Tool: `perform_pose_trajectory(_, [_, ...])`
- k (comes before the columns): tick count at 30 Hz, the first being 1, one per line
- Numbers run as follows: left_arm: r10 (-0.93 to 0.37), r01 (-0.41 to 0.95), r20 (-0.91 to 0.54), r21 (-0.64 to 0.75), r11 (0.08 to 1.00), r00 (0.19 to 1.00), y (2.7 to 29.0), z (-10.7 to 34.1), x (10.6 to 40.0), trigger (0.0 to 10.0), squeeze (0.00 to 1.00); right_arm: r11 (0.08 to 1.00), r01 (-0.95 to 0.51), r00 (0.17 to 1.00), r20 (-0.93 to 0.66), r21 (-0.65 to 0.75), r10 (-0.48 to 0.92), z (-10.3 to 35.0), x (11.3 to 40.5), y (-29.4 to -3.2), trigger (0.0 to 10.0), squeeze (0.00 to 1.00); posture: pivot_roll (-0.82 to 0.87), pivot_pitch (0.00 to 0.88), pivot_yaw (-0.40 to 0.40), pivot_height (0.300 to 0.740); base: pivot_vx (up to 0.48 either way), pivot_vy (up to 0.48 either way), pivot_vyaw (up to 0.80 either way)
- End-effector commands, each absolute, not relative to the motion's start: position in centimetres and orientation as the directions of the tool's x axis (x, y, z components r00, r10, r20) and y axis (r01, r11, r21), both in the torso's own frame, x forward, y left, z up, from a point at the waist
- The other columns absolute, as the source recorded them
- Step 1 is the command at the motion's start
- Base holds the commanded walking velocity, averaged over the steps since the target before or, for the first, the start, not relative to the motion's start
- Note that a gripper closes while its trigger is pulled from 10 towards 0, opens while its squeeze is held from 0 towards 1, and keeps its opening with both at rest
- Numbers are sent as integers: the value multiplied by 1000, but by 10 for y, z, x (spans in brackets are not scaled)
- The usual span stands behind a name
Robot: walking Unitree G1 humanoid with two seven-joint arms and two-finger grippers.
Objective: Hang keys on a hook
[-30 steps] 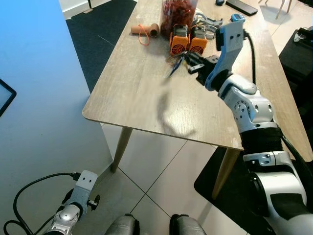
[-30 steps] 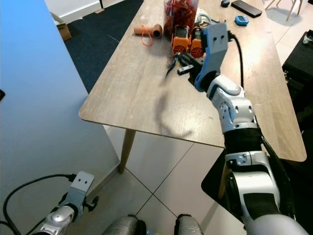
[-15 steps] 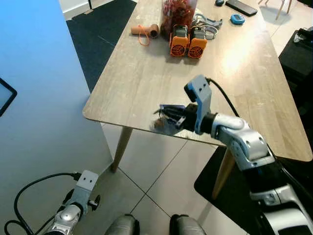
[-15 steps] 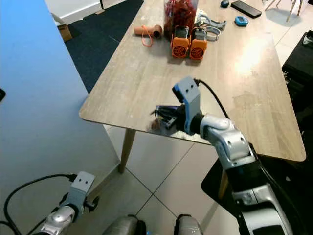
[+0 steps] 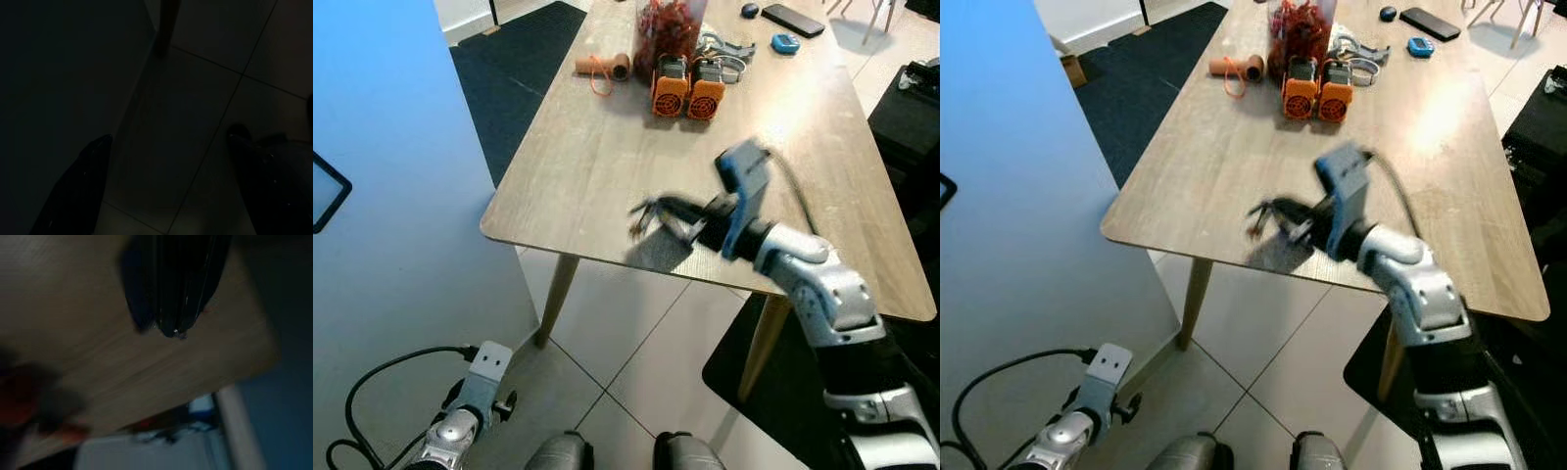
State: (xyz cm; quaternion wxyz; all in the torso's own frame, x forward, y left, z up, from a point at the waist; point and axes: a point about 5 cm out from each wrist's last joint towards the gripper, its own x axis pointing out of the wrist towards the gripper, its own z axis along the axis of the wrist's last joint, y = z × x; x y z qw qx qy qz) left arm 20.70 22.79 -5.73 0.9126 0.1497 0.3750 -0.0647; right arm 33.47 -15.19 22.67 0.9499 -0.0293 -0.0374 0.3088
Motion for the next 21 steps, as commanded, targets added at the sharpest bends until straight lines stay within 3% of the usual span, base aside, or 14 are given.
perform_pose_trajectory(1, [-12,228,-717,205,952,696,222,-62,203,10000,227,903,-421,894,127,-85,429,237,346,-178,10000,0,38,102,-6,740,0,0,0])
perform_pose_trajectory(5, [-17,232,-713,205,951,701,220,-60,206,10000,227,965,-252,939,221,-78,263,251,359,-205,10000,0,39,96,-4,740,0,0,0])
perform_pose_trajectory(9, [-18,232,-711,206,951,703,220,-60,206,10000,227,961,-261,935,223,-88,275,250,358,-205,10000,0,41,95,-8,740,0,0,0])
perform_pose_trajectory(13, [-17,229,-709,206,951,705,220,-61,204,10000,227,902,-418,889,154,-106,431,229,347,-180,10000,0,44,96,-12,740,0,0,0])
perform_pose_trajectory(14, [-17,229,-710,204,952,704,220,-62,202,10000,227,819,-562,818,68,-112,571,206,332,-156,10000,0,46,96,-14,740,0,0,0])
perform_pose_trajectory(18, [-18,229,-712,202,952,702,220,-63,200,10000,224,713,-694,719,-41,-98,694,176,312,-136,10000,0,46,98,-15,740,0,0,0])
perform_pose_trajectory(21, [-19,231,-714,201,952,699,221,-64,198,10000,227,699,-711,703,-92,-69,706,157,305,-136,10000,0,45,99,-13,740,0,0,0])
